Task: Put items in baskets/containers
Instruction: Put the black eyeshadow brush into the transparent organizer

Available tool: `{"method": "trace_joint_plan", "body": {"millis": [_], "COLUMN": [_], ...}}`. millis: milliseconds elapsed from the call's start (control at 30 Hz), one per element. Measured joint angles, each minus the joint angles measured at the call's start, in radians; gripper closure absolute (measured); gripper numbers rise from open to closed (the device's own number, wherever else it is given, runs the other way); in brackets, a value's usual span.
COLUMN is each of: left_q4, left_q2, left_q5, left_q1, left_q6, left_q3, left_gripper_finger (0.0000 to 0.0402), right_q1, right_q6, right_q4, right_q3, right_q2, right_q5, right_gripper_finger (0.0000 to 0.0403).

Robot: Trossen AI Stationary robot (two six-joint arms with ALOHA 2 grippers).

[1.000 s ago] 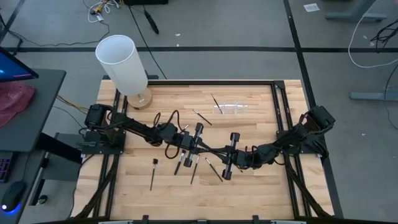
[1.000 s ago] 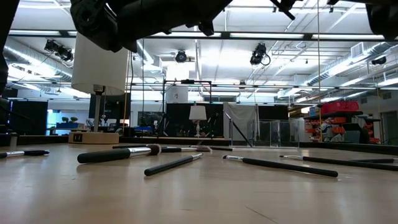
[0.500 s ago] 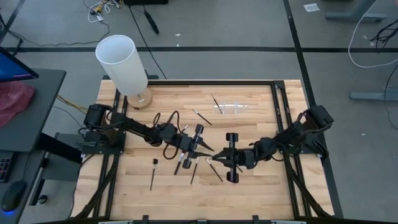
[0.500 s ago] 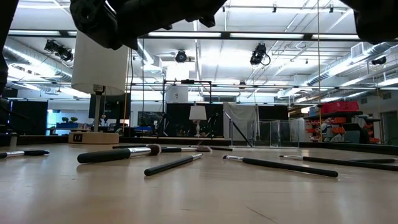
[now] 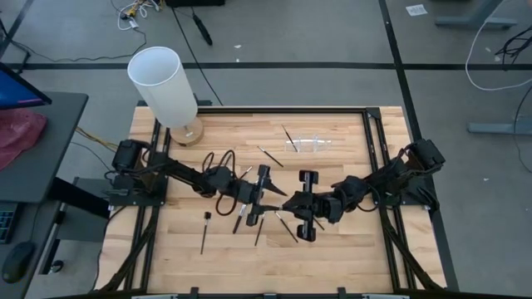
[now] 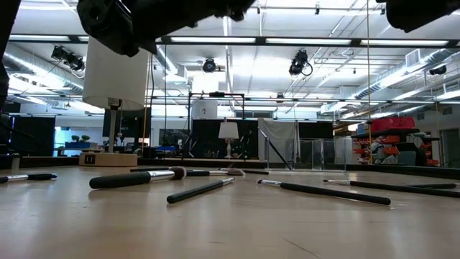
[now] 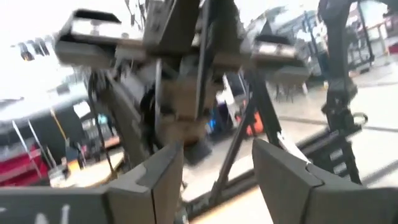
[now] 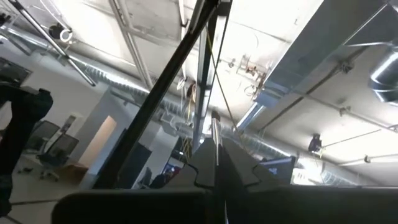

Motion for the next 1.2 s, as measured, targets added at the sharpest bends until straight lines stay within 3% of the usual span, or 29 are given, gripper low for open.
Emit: {"method": "trace_joint_plan", "body": {"millis": [133,433,600,800,1100,1200], "left_q4": [-0.006,-0.092,-0.100,-0.100,-0.141,-0.138], "left_q2": [0.000,0.001,0.002,0.002,0.002,0.002], "left_q5": [0.001,-0.048,-0.177,-0.210,-0.427,-0.464], "left_q1": [-0.013,-0.047,-0.068,-0.094,-0.159,-0.169], "left_q6": [0.022,0.286,0.362,0.505,0.863,0.890], "left_q3": [0.052,0.119,0.119,0.119,0.119,0.119], "left_gripper_finger": [0.0218,0.0223,0.0223,0.0223,0.0223,0.0223], "right_q1": [0.000,0.015,0.052,0.089,0.118,0.118], "right_q6": [-0.007,-0.042,-0.178,-0.259,-0.201,-0.140], "right_q4": [0.001,0.014,-0.002,-0.003,0.013,0.014], "right_q3": [0.022,0.040,0.040,0.039,0.040,0.040], "right_q2": [0.000,-0.001,-0.001,-0.001,-0.002,-0.003], "right_q5": [0.000,-0.004,0.077,0.093,0.183,0.183], "right_gripper_finger": [0.0397,0.0397,0.0396,0.0397,0.0397,0.0397]}}
